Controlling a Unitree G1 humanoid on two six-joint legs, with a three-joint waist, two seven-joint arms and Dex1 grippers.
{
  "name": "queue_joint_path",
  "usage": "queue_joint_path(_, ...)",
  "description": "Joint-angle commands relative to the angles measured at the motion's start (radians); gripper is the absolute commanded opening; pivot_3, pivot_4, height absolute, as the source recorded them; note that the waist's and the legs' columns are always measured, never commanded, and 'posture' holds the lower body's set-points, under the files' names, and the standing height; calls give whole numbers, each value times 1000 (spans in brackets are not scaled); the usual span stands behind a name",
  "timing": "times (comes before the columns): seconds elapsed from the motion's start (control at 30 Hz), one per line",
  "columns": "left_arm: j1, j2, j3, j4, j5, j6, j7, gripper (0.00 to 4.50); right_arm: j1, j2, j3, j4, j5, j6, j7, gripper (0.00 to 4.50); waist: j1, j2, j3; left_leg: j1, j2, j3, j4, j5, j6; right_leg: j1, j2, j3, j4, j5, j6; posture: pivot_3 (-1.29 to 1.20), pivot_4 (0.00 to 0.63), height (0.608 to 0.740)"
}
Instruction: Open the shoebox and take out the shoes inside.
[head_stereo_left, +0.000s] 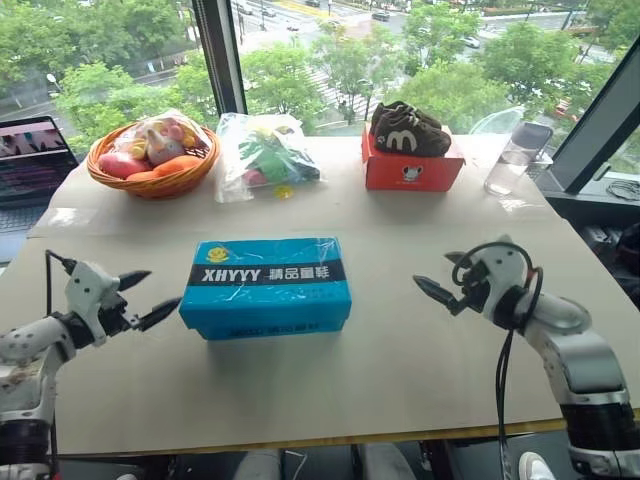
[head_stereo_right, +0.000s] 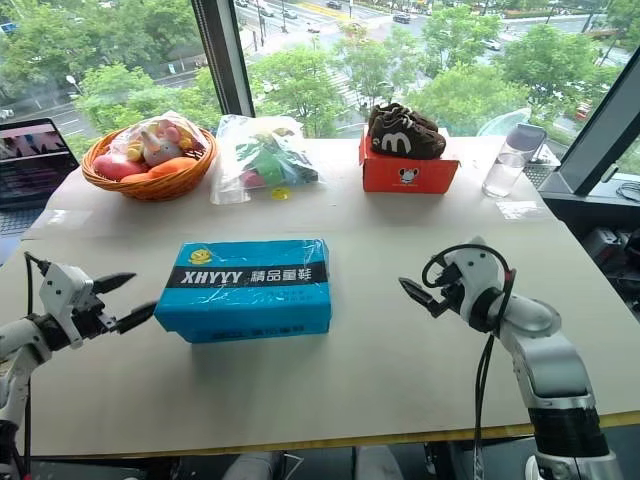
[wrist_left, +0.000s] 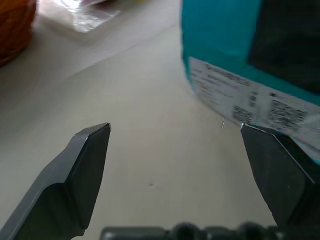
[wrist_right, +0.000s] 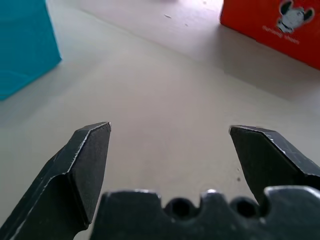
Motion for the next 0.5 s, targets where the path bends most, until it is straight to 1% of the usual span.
queue_joint_path(0.03, 9, 80, 8, -75, -32, 49, -100, 4442, -43, 4, 57, -57, 10, 7, 49, 4500, -2, 0, 0, -2, 0, 0, 0, 0, 0, -2, 0, 0, 0, 3, 5, 0, 150, 740)
queue_joint_path(0.1, -6, 88, 9, -82, -38, 65, -106, 3925, -65, 16, 101, -54, -18, 3, 45, 4500, -3, 1, 0, -8, 0, 0, 0, 0, 0, -11, 1, 0, 3, 3, 5, 0, 150, 740)
queue_joint_path(0.17, -19, 82, 13, -83, -40, 66, -101, 3404, -80, 37, 129, -35, -49, -15, 22, 3976, -2, 1, 1, -8, 0, 0, 0, 0, 0, -11, 0, 1, 3, 3, 5, 0, 150, 740)
queue_joint_path(0.2, -19, 78, 14, -86, -39, 68, -101, 2974, -84, 48, 135, -33, -48, -8, 18, 3755, -2, 1, 1, -9, 0, 0, 1, 0, 0, -11, 1, 1, 3, 4, 5, 0, 150, 740)
queue_joint_path(0.33, -18, 66, 8, -93, -31, 70, -96, 1556, -87, 69, 163, -46, -58, 1, 22, 2351, -2, 1, 1, -10, 0, 1, 1, 0, 0, -12, 0, 1, 2, 4, 5, 0, 150, 740)
queue_joint_path(0.37, -19, 64, 5, -93, -28, 69, -94, 1235, -90, 76, 168, -49, -59, 4, 20, 2059, -2, 1, 1, -10, 0, 1, 1, 0, 0, -12, 0, 1, 2, 4, 5, 0, 150, 740)
queue_joint_path(0.47, -22, 61, 2, -90, -22, 68, -95, 92, -90, 83, 181, -46, -67, 2, 22, 991, -2, 1, 1, -9, 0, 1, 1, 0, 0, -11, 1, 1, 3, 4, 5, 0, 150, 740)
queue_joint_path(0.5, -26, 60, 0, -87, -21, 68, -95, 0, -88, 83, 190, -42, -73, 0, 24, 593, -2, 1, 1, -9, 0, 1, 1, 0, 0, -11, 1, 1, 3, 4, 5, 0, 150, 740)
